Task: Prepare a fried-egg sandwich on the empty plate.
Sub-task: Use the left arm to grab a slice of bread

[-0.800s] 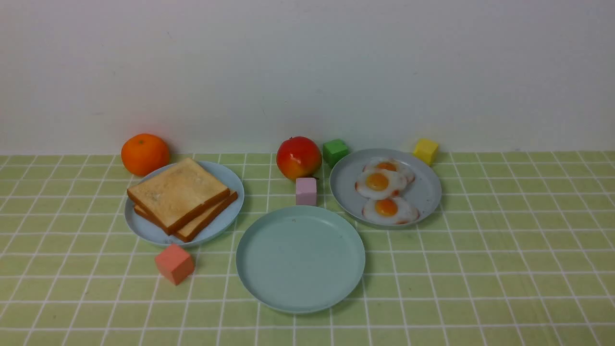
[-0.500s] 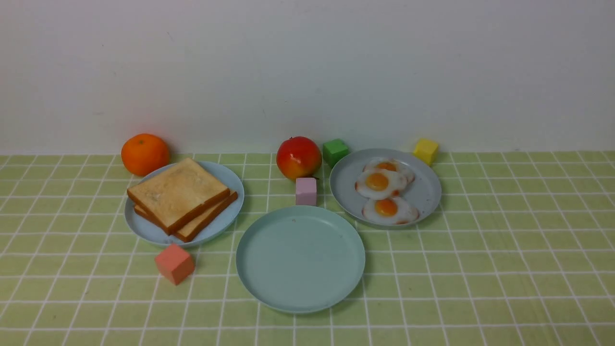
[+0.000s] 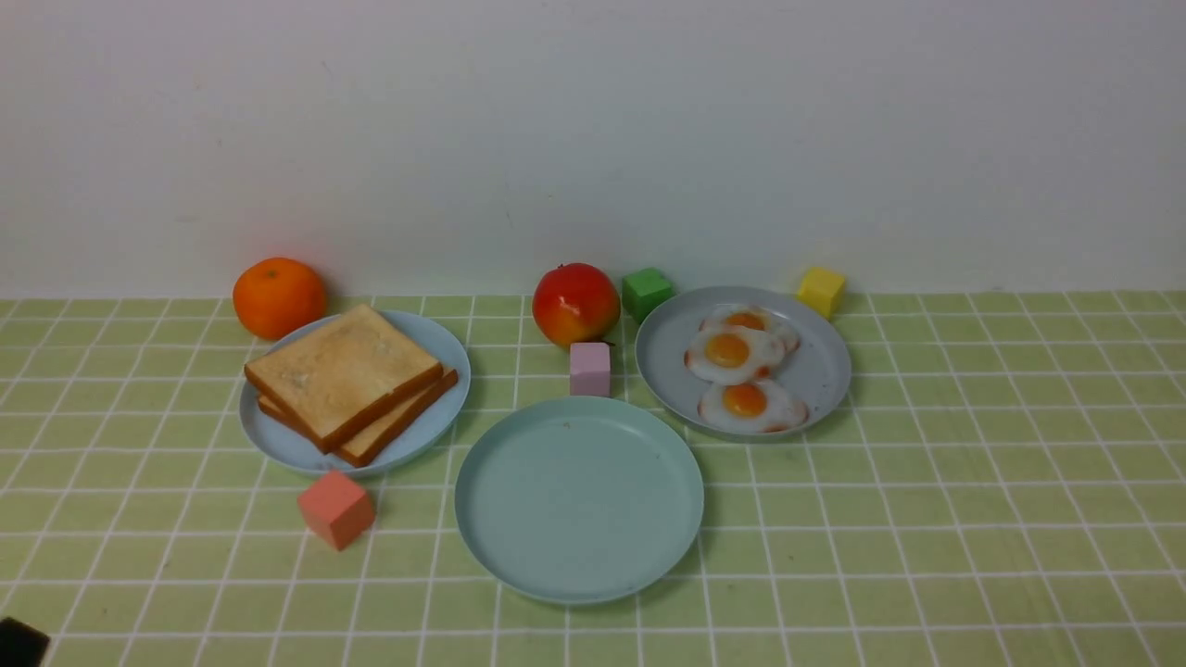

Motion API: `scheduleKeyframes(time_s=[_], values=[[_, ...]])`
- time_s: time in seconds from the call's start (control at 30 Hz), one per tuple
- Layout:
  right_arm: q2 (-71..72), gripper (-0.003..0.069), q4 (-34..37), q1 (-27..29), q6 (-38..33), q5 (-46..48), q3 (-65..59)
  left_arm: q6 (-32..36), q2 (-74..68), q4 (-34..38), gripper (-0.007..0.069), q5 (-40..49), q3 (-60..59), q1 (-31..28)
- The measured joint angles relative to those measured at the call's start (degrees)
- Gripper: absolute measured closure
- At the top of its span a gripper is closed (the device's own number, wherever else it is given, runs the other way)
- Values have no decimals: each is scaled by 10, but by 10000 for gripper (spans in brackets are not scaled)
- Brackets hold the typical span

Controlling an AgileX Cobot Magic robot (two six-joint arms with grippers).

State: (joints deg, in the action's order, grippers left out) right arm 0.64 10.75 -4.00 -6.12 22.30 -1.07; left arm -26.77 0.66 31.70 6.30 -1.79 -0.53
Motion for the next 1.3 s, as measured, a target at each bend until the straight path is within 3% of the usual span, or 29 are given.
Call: scheduleKeyframes(time_s=[0.17, 0.3, 0.4, 0.53, 0.7, 0.73, 0.83, 0.93, 1.07, 1.3], values=[[0, 417, 0, 0, 0, 0, 0, -6, 0, 68, 403, -30, 3, 0], [0, 417, 0, 0, 0, 0, 0, 37, 0, 68, 491, 62, 57, 0], [0, 417, 0, 0, 0, 0, 0, 137, -28, 64, 601, 187, 141, 6], [0, 417, 0, 0, 0, -15, -2, 218, -113, 44, 638, 300, 224, 43], [0, 417, 94, 0, 53, -75, -5, 254, -234, -28, 638, 438, 315, 89], [0, 417, 155, 0, 84, -104, -5, 256, -294, -69, 638, 474, 348, 98], [0, 417, 236, 0, 119, -144, -5, 257, -371, -112, 638, 481, 393, 99], [0, 417, 299, 0, 130, -155, -4, 268, -440, -110, 638, 456, 431, 100], [-1, 453, 317, 0, 129, -67, 33, 325, -519, -74, 638, 433, 479, 101], [-73, 635, 281, 0, 49, 161, 173, 378, -616, -56, 638, 386, 504, 155]])
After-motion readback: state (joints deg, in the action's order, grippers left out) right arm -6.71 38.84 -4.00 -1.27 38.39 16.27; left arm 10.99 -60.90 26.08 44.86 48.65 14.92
